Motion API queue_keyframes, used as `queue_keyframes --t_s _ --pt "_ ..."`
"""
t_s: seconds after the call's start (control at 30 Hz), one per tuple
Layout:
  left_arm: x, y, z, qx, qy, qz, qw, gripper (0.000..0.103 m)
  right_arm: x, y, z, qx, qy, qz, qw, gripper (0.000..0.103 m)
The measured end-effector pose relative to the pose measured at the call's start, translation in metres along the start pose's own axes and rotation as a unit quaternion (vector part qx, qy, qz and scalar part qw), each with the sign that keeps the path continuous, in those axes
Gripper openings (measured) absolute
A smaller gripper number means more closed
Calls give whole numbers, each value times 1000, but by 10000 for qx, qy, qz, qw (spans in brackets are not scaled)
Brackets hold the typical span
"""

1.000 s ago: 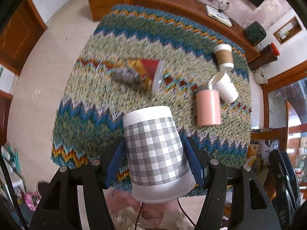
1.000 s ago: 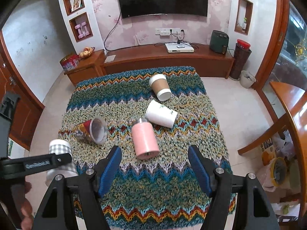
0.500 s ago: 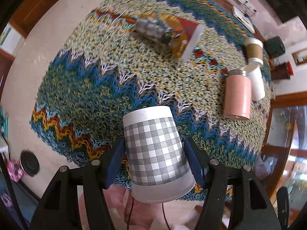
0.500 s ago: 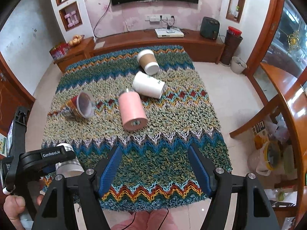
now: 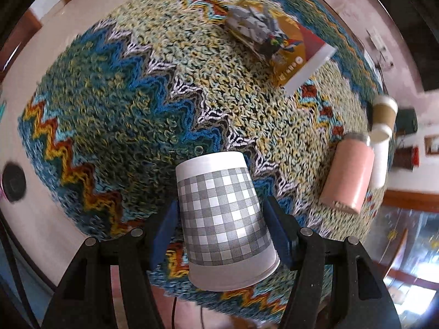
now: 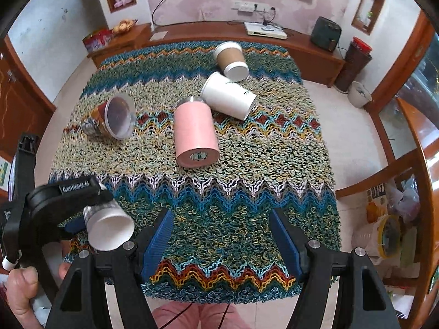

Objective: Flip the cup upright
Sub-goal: 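Carry the gingham cup with the left gripper toward the right gripper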

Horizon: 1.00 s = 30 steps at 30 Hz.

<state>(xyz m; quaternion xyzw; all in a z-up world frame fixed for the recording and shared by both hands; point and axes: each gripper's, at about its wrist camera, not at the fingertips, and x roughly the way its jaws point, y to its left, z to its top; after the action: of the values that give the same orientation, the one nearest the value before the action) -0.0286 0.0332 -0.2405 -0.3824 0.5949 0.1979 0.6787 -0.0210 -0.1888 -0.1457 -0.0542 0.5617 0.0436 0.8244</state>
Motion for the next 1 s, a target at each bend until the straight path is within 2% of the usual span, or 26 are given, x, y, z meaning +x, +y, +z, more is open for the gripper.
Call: queue_keyframes --t_s 0.2,0.4,0.47,0.57,0.67,0.77,1.0 --pt "13 5 -1 -737 38 -228 9970 67 12 1 3 -125 71 19 9999 72" --pt "19 10 -7 -1470 -9 -402 9883 67 21 -3 6 -208 106 -14 9997 72" --pt "20 8 -8 -1579 -44 -405 9866 67 23 -5 7 -228 133 -26 9996 72" --pt "22 4 -8 -1559 -153 -339 9871 68 28 -5 8 -273 172 -25 9995 72" --pt "26 3 -7 -1478 -79 -254 9887 69 32 -6 9 -292 208 -1 9994 72" --pt "30 -2 -5 -1361 -35 -211 9905 80 35 -6 11 -298 241 24 9993 72" --pt "8 -3 -1 -872 -363 -55 9955 82 41 -2 13 -327 306 125 9989 72"
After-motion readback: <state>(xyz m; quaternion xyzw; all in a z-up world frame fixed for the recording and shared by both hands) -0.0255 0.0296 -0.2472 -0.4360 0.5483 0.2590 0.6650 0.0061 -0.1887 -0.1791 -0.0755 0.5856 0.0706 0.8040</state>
